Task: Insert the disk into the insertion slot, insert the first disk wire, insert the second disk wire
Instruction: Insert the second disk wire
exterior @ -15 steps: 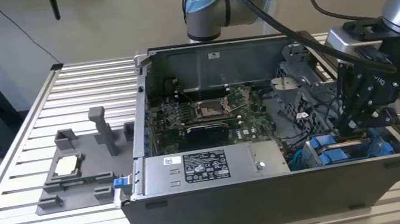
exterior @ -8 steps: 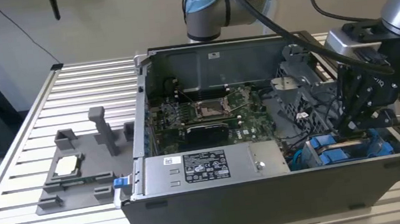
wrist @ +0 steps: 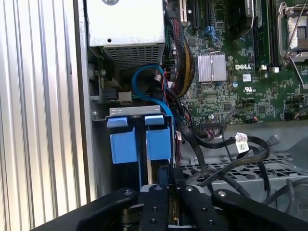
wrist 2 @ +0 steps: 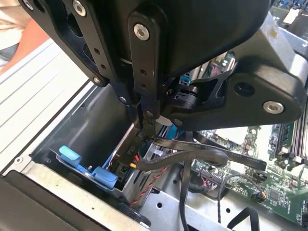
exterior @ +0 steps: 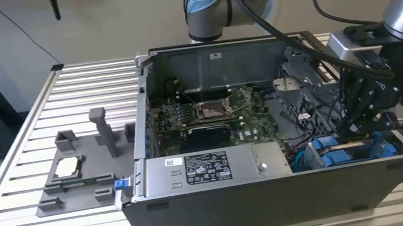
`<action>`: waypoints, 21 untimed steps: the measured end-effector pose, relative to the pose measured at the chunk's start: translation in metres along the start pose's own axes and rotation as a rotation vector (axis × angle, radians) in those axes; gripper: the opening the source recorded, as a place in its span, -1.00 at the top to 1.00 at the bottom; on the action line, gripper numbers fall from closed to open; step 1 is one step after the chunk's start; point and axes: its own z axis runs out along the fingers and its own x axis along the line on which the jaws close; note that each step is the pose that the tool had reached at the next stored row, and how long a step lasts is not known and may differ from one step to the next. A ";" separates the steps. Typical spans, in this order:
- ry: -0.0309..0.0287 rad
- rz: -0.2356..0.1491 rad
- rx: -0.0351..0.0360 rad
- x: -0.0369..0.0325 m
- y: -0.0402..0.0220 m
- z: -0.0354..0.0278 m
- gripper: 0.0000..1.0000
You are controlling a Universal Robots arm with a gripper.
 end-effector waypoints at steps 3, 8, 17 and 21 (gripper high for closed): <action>0.0003 0.003 0.0002 0.0001 -0.0001 0.0007 0.69; -0.0003 0.003 0.0002 0.0001 -0.0002 0.0011 0.69; 0.0000 0.003 -0.0038 -0.0004 0.0005 -0.0108 0.52; 0.0002 0.003 -0.0069 -0.0010 0.0013 -0.0240 0.52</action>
